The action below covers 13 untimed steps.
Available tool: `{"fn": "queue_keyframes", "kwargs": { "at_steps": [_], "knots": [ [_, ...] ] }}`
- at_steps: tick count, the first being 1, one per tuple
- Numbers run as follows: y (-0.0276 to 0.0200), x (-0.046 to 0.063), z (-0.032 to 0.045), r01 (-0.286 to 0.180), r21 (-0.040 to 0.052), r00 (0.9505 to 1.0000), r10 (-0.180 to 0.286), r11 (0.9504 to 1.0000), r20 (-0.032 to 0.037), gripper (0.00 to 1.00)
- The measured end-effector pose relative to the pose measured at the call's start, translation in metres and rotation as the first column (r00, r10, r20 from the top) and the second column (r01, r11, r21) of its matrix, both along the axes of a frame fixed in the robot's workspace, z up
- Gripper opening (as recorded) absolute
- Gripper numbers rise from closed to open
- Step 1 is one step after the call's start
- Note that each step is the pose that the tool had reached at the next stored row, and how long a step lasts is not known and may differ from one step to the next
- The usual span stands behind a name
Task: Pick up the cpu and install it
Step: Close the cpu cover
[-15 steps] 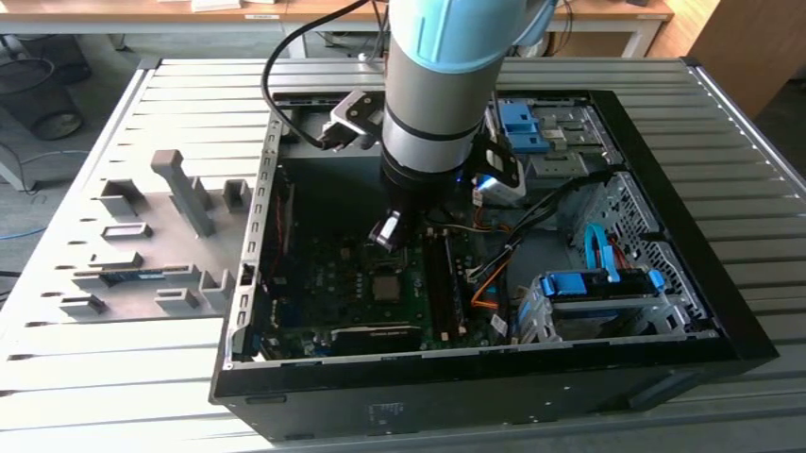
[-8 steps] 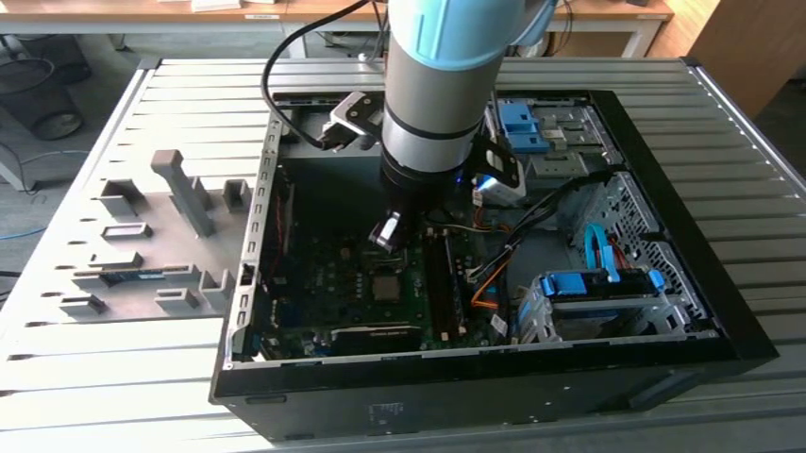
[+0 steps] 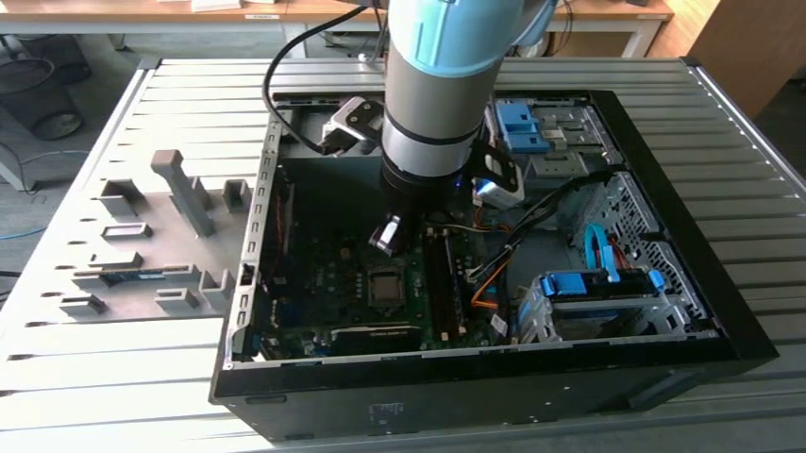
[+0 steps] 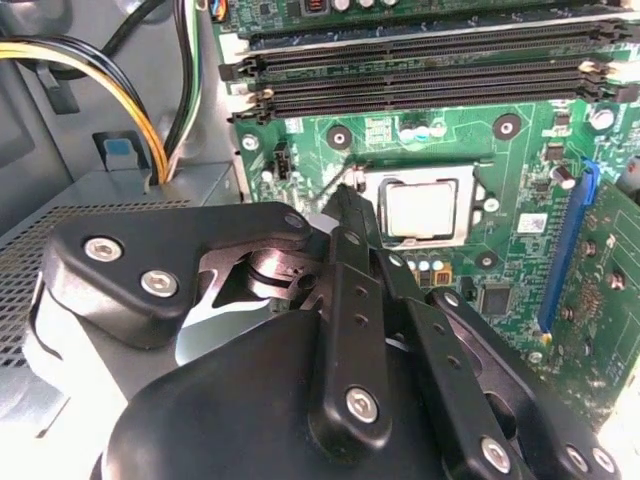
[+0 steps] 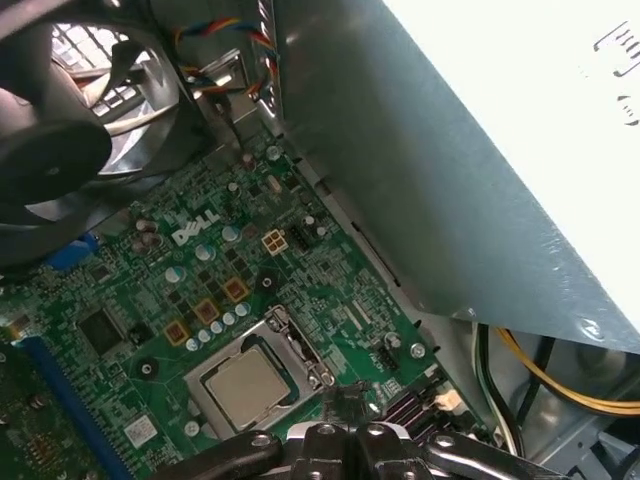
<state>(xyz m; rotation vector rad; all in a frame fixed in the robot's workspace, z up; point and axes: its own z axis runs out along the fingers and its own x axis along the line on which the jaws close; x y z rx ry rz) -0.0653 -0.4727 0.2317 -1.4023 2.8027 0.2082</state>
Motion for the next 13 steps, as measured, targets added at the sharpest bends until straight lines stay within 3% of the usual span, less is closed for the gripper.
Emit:
{"fn": "queue_keyframes", "kwargs": {
  "at_steps": [4, 10, 13],
  "knots": [
    [-0.0001, 0.000, -0.0004, -0.010, -0.0096, 0.9999, 0.010, 0.9999, 0.0000, 0.10],
    [0.0000, 0.000, 0.0075, -0.018, -0.0115, 0.9998, 0.018, 0.9998, 0.0010, 0.10],
    [0.0000, 0.000, 0.0159, -0.025, -0.0121, 0.9997, 0.025, 0.9996, 0.0012, 0.10]
  ]
}}
